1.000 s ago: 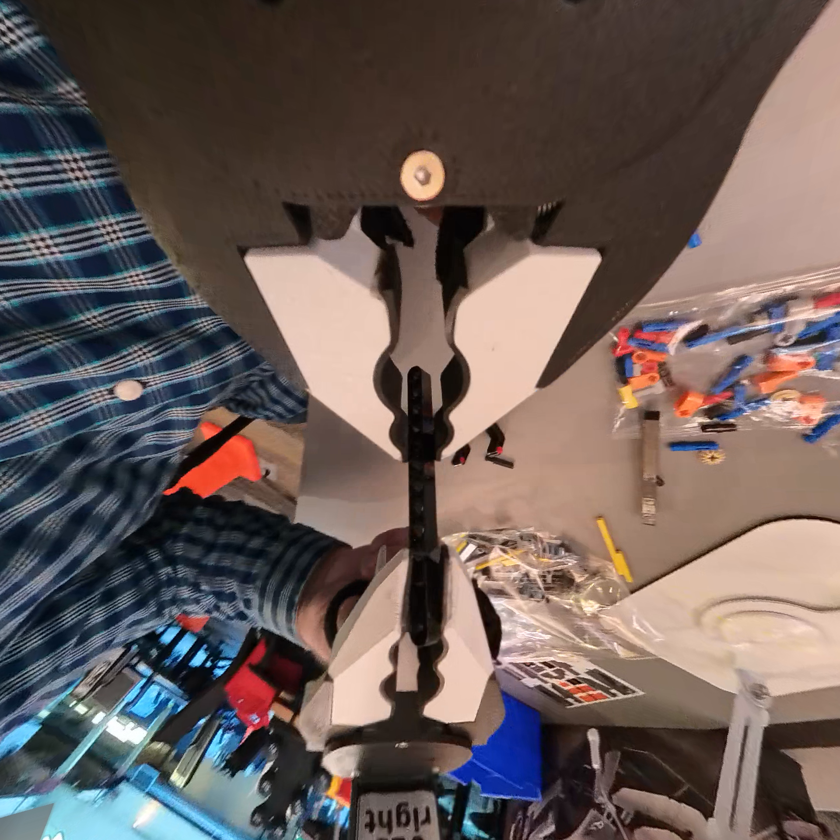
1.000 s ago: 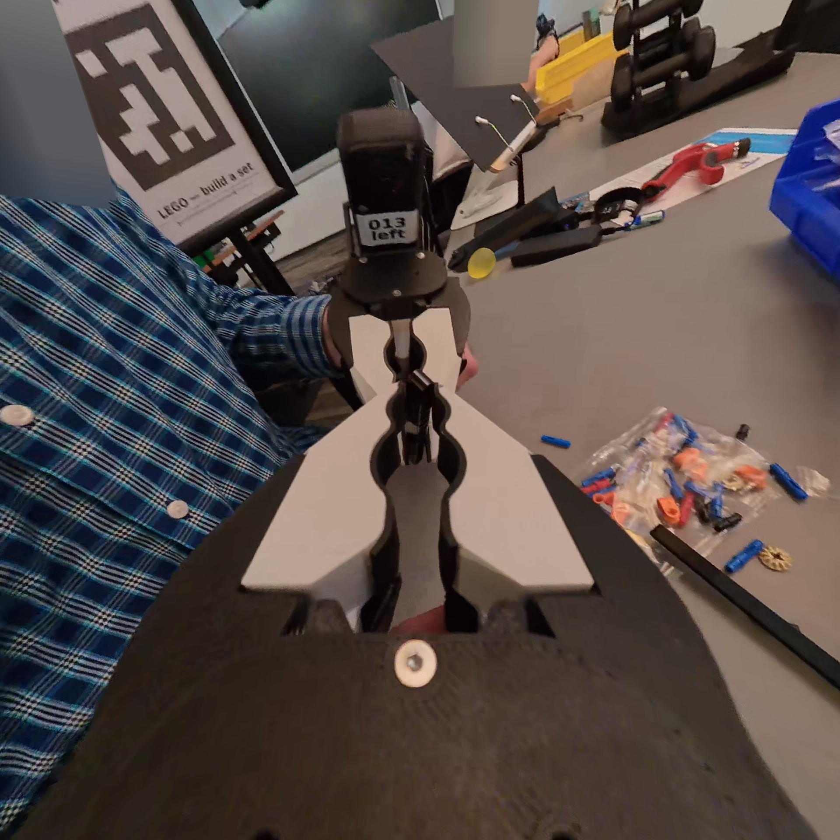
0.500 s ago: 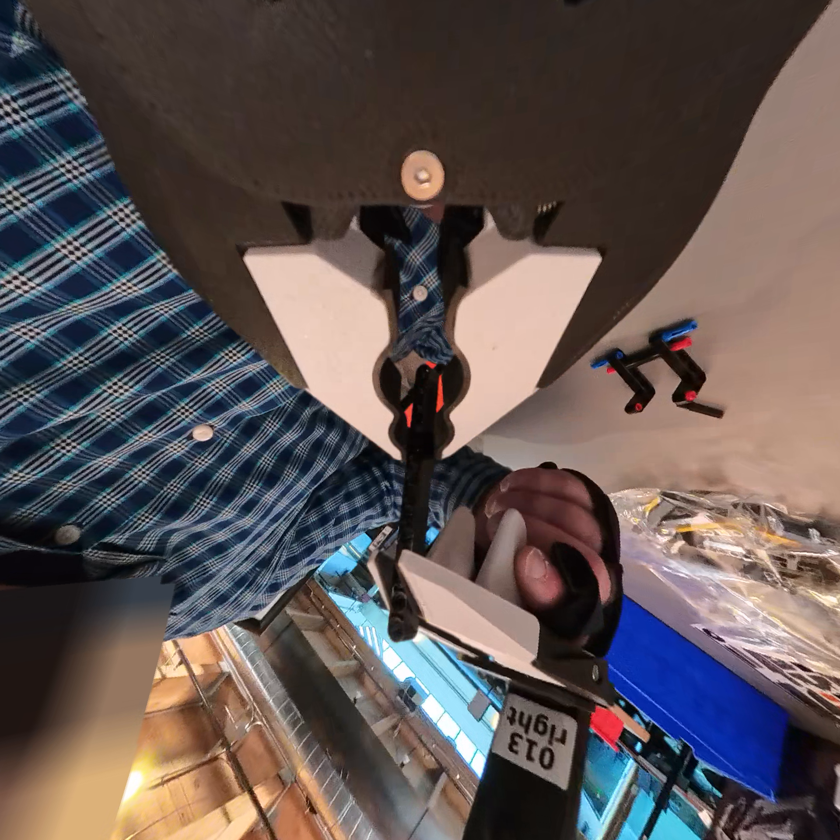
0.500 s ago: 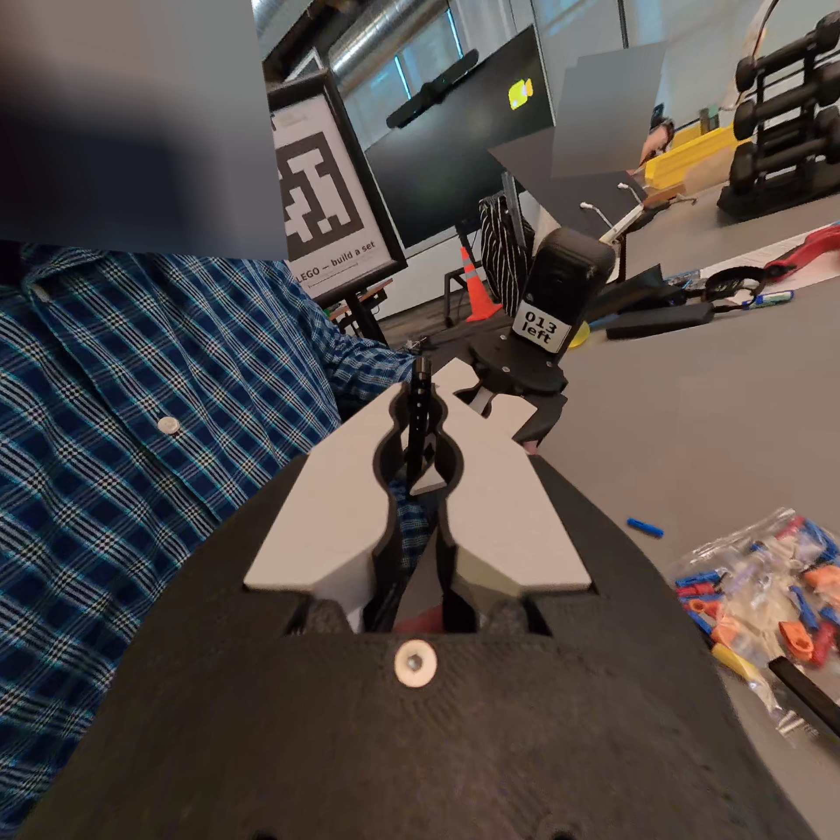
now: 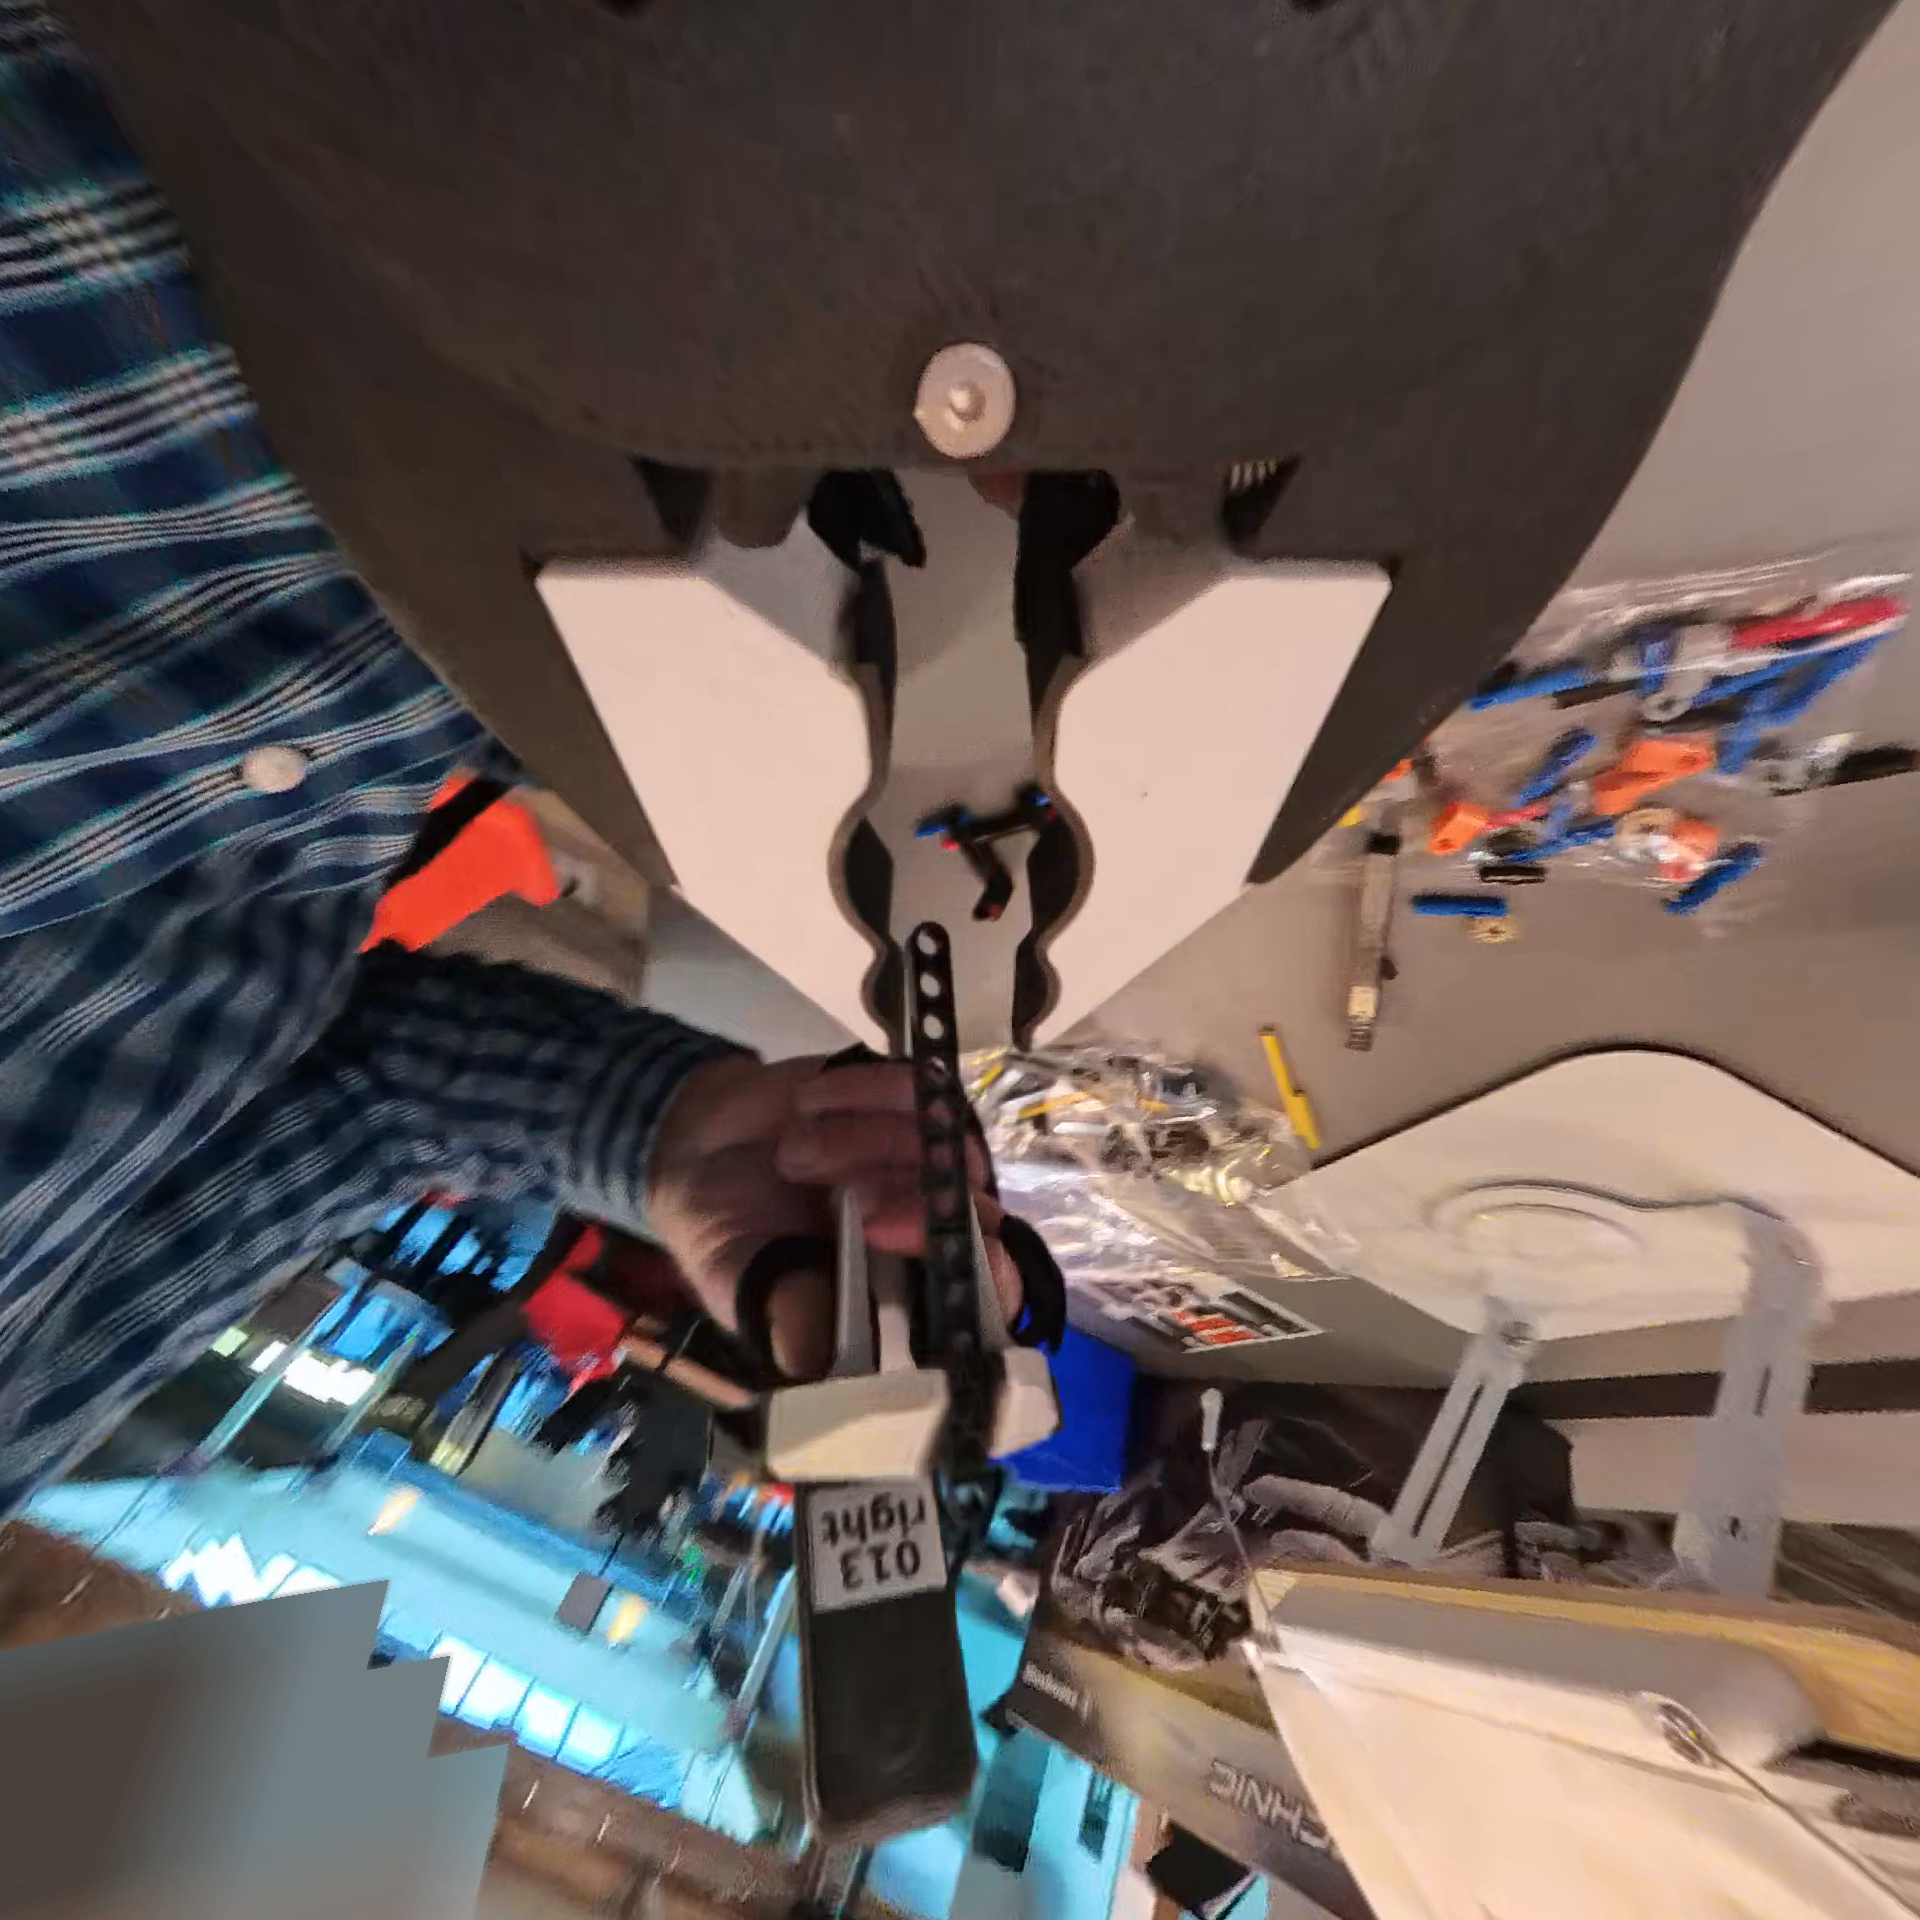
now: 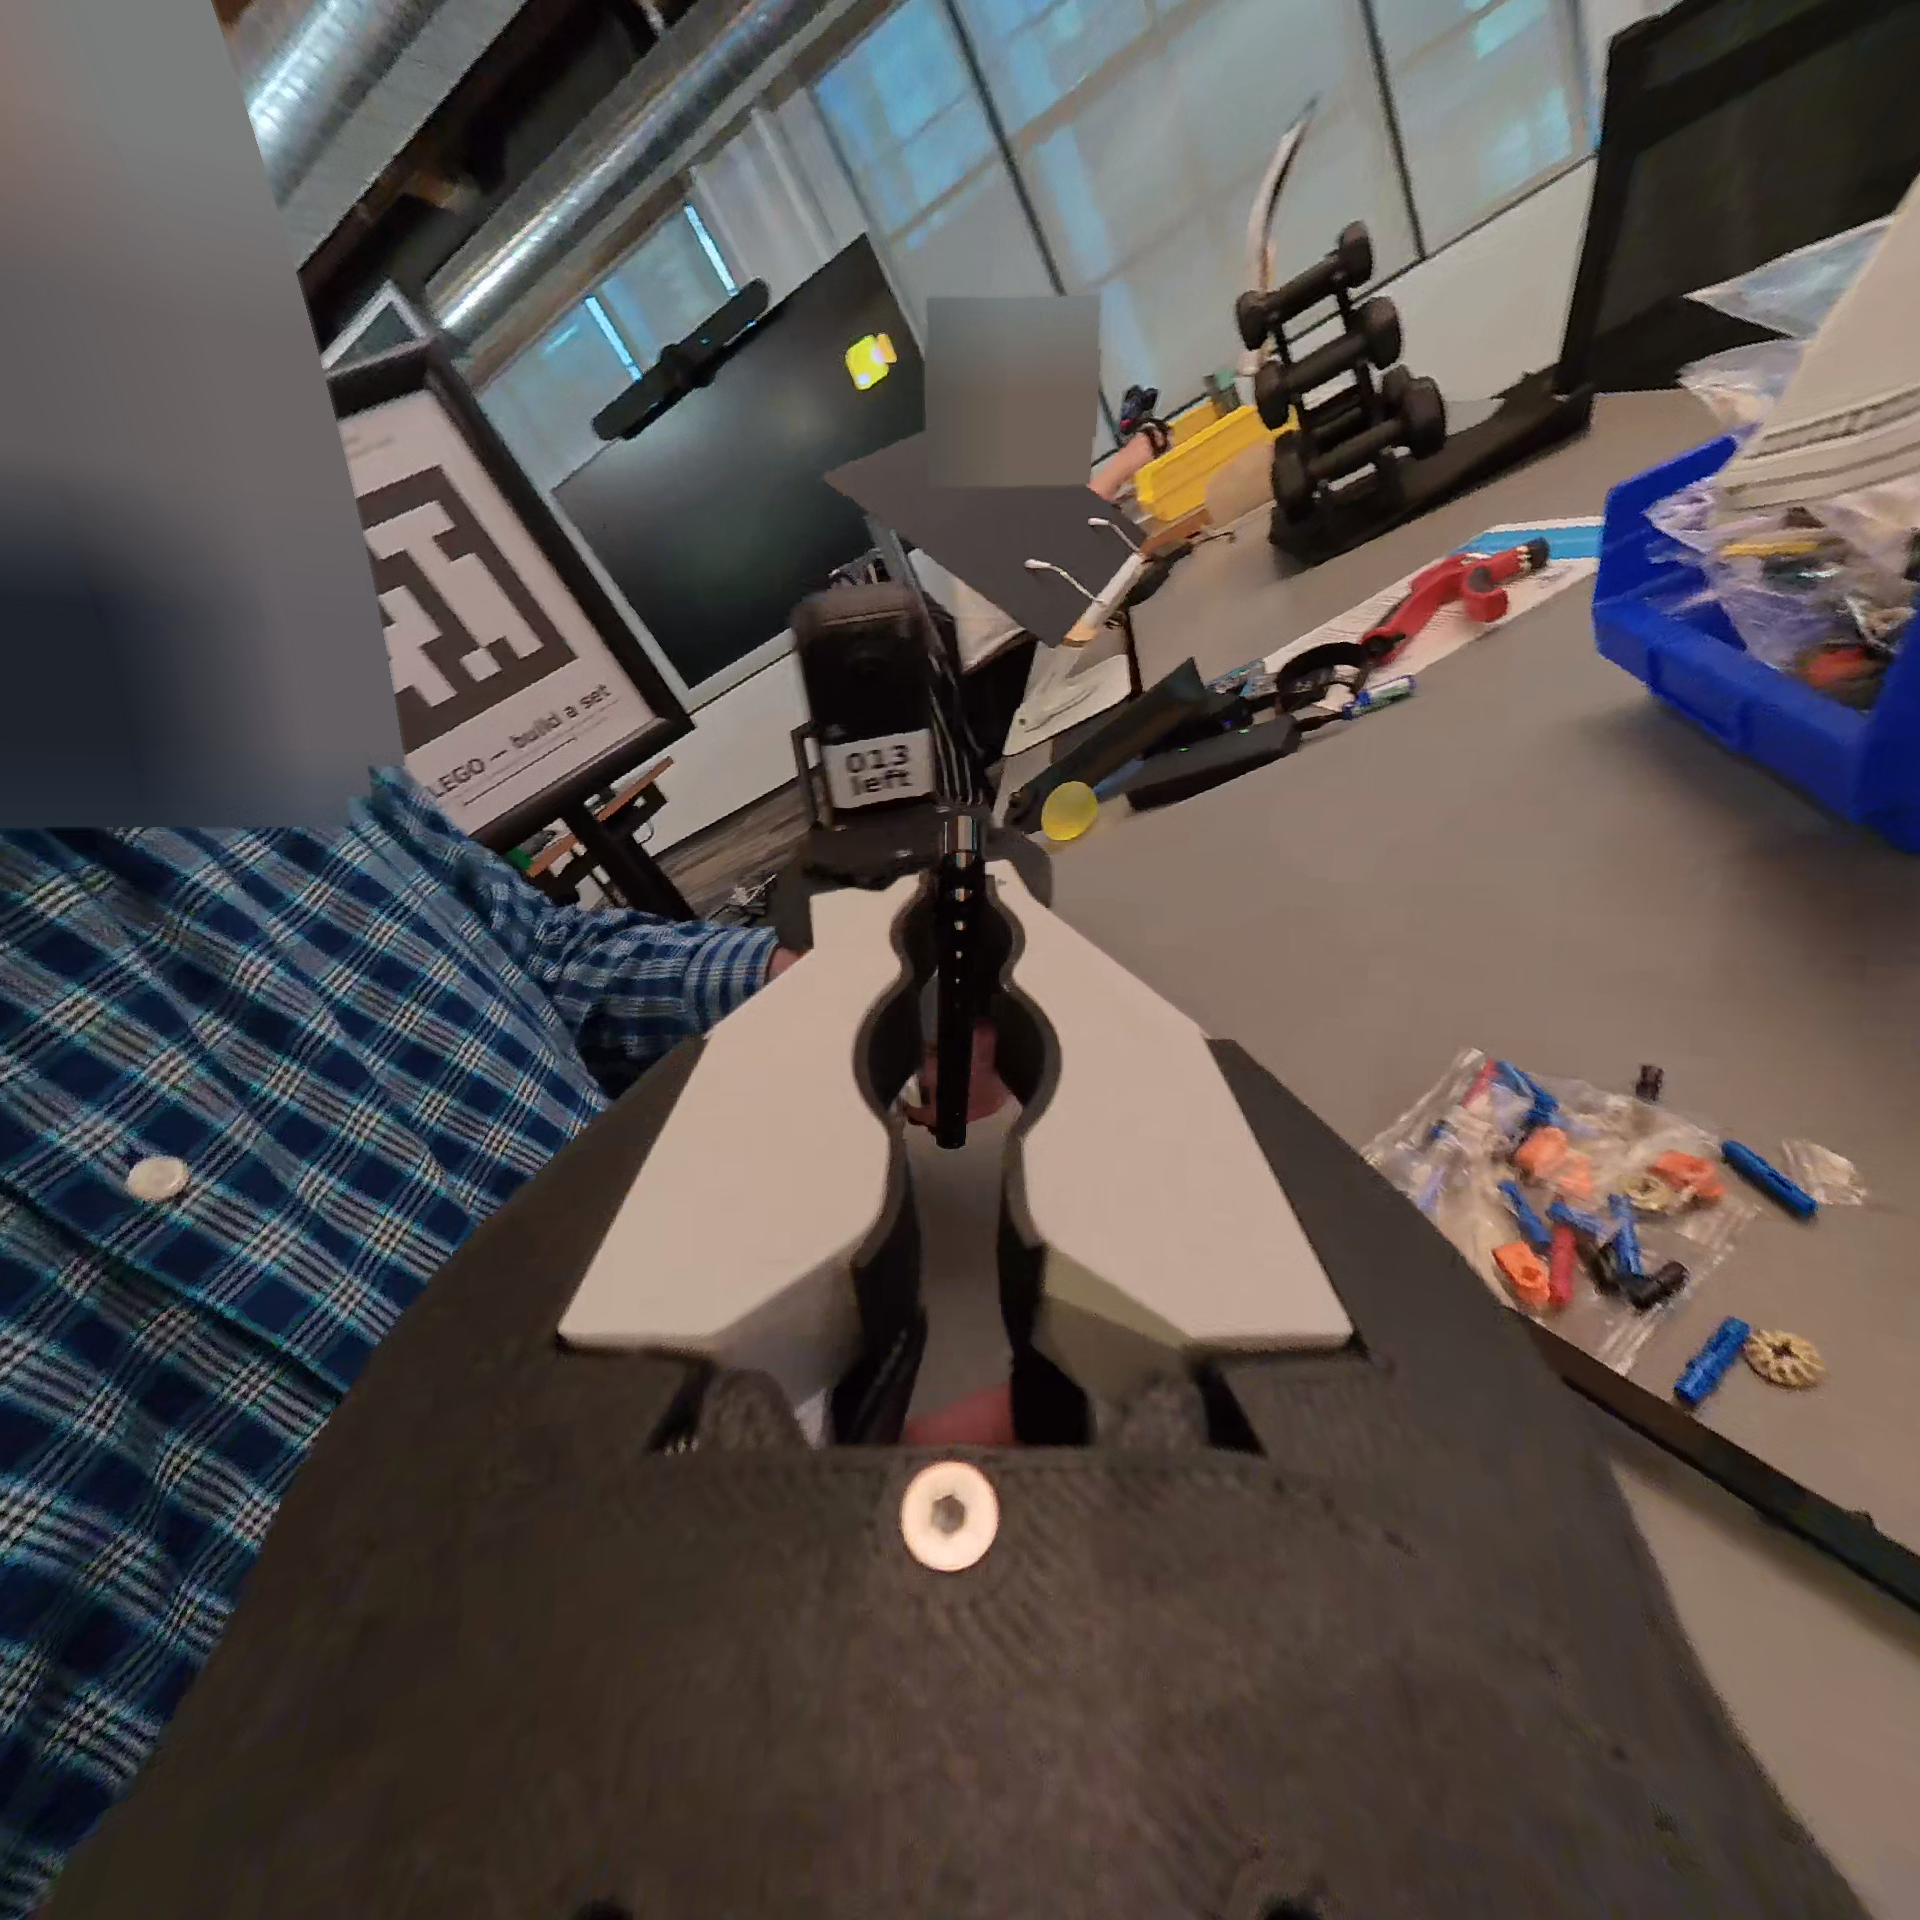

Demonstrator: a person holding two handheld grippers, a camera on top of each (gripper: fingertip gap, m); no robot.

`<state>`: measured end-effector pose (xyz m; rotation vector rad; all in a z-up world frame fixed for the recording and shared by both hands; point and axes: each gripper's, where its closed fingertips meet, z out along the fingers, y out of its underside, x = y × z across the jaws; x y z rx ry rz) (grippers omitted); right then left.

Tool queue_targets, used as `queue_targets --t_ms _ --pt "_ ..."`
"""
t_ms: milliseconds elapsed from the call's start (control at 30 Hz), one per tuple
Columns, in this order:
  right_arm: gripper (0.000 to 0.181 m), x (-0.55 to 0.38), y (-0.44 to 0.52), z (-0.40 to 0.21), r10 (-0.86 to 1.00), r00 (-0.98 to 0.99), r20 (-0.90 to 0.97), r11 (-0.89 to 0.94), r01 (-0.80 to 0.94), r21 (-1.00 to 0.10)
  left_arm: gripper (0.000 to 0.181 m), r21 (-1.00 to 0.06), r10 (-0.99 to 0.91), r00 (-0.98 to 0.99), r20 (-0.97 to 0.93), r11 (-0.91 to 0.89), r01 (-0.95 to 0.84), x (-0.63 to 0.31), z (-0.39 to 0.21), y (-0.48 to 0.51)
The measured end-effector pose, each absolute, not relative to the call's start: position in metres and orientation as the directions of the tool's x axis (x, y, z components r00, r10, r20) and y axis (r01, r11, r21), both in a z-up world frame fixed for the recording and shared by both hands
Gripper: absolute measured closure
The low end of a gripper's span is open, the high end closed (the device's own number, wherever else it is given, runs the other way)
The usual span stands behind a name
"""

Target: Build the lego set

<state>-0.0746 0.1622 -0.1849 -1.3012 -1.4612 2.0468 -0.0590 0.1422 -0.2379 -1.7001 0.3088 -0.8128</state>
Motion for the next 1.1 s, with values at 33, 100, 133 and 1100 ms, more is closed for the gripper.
queue_targets --t_ms 33,100,133,1100 --pt "0.178 -0.076 0.164 -0.186 0.685 -0.523 -0.508 -0.45 0.245 -0.859 0.169 -0.944 -0.589 0.748 0.305 -0.292 0.155 -0.058 -0.241 0.142" --pt "0.178 -0.078 0.165 -0.189 0.686 -0.499 -0.529 -0.47 0.25 -0.846 0.174 -0.956 -0.576 0.785 0.226 -0.285 0.067 -0.056 -0.247 0.142" --pt "0.178 -0.078 0.165 -0.191 0.687 -0.495 -0.532 -0.473 0.252 -0.844 0.174 -0.956 -0.57 0.796 0.204 -0.291 0.037 -0.055 -0.249 0.142" --pt "0.159 -0.08 0.171 -0.217 0.692 -0.471 -0.547 -0.374 0.414 -0.83 0.176 -0.828 -0.543 0.636 0.548 -0.461 0.32 -0.064 -0.259 0.137"
